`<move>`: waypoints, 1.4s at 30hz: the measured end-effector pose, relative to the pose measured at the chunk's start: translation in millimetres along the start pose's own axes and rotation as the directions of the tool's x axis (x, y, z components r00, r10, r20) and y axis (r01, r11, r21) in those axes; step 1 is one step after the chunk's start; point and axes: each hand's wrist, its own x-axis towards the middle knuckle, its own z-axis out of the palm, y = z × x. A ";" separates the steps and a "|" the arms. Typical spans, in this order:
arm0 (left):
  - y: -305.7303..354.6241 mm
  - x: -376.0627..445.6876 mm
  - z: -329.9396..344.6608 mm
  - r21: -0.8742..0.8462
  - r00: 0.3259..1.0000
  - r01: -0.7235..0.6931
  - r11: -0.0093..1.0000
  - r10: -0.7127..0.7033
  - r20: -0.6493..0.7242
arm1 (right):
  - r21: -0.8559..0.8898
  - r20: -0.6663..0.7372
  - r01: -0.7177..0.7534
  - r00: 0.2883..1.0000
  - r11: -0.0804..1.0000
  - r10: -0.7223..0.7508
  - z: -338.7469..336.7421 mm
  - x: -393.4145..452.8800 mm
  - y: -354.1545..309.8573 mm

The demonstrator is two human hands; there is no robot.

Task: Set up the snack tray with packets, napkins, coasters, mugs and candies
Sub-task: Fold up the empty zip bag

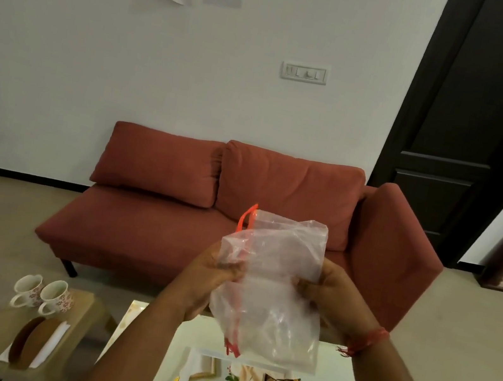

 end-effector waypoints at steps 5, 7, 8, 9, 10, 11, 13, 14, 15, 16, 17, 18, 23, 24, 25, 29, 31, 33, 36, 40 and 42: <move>9.1 5.1 -0.3 0.032 0.992 -0.126 0.992 0.125 0.025 | 0.171 -0.049 0.104 0.994 0.980 -0.097 2.8 1.3 -4.2; 9.0 8.2 -0.5 0.055 0.979 -0.202 0.978 0.201 0.021 | 0.248 -0.076 0.107 0.993 0.963 -0.091 4.4 2.3 -3.8; 8.2 9.4 -1.3 0.056 0.969 -0.246 0.968 0.245 0.029 | 0.286 -0.082 0.097 0.994 0.953 -0.076 3.6 2.6 -2.8; 8.3 9.7 -1.8 0.058 0.960 -0.280 0.958 0.278 0.038 | 0.305 -0.083 0.092 0.994 0.948 -0.070 2.4 2.8 -2.0; 8.0 9.9 -2.7 0.057 0.950 -0.312 0.948 0.310 0.044 | 0.306 -0.080 0.100 0.994 0.947 -0.079 0.4 3.4 -0.5; 7.1 10.1 -3.5 0.059 0.944 -0.330 0.942 0.327 0.047 | 0.293 -0.071 0.114 0.993 0.949 -0.098 -0.5 3.0 0.0; 5.6 9.6 -4.5 0.072 0.938 -0.346 0.936 0.342 0.055 | 0.251 -0.051 0.117 0.993 0.961 -0.108 -1.6 1.8 -1.0; 4.1 9.5 -5.7 0.094 0.935 -0.354 0.931 0.349 0.060 | 0.212 -0.048 0.111 0.993 0.971 -0.103 -3.1 0.1 -3.8; 4.0 8.8 -6.6 0.131 0.932 -0.363 0.923 0.356 0.071 | 0.160 -0.062 0.113 0.993 0.981 -0.105 -6.8 -1.3 -7.7; 5.1 7.9 -7.4 0.179 0.927 -0.374 0.910 0.362 0.094 | 0.086 -0.086 0.129 0.989 0.988 -0.122 -10.8 -2.8 -13.1; 7.7 7.0 -7.4 0.230 0.925 -0.378 0.897 0.360 0.120 | -0.011 -0.114 0.146 0.983 0.989 -0.146 -14.4 -3.8 -19.0; 11.2 6.7 -5.8 0.287 0.919 -0.393 0.874 0.364 0.150 | -0.130 -0.125 0.151 0.978 0.980 -0.167 -16.2 -4.1 -25.9; 30.3 2.0 14.9 0.430 0.860 -0.506 0.747 0.404 0.311 | -0.650 0.224 0.070 0.969 0.757 0.103 2.8 2.9 -48.4; 30.9 2.7 15.4 0.442 0.857 -0.512 0.737 0.404 0.319 | -0.691 0.249 0.069 0.957 0.720 0.146 7.3 3.3 -48.6; 31.1 2.8 14.8 0.447 0.867 -0.496 0.744 0.395 0.304 | -0.701 0.245 0.071 0.958 0.709 0.146 10.0 3.0 -48.0; 11.2 1.8 -7.8 -0.080 0.975 -0.167 0.983 0.176 0.132 | -0.545 0.086 0.020 0.996 0.838 0.033 1.5 -2.3 -35.8; -10.6 1.1 -15.0 -0.371 0.993 0.052 0.927 -0.008 0.117 | -0.485 -0.019 -0.007 1.000 0.874 -0.003 -0.5 -2.6 -24.2; -33.7 -0.6 -6.3 -0.417 0.974 0.205 0.885 -0.142 0.176 | -0.439 -0.137 -0.029 0.990 0.898 -0.035 -0.4 1.0 -7.6; -62.8 -0.8 23.5 -0.391 0.942 0.323 0.862 -0.256 0.215 | -0.419 -0.259 -0.067 0.965 0.906 -0.049 -1.0 3.4 19.7; -83.4 0.9 65.9 -0.312 0.935 0.355 0.882 -0.324 0.147 | -0.457 -0.406 -0.160 0.913 0.875 -0.045 -6.5 -11.3 52.7; -93.7 5.0 89.4 -0.255 0.929 0.370 0.893 -0.353 0.110 | -0.420 -0.437 -0.183 0.899 0.889 -0.022 -14.0 -23.7 66.5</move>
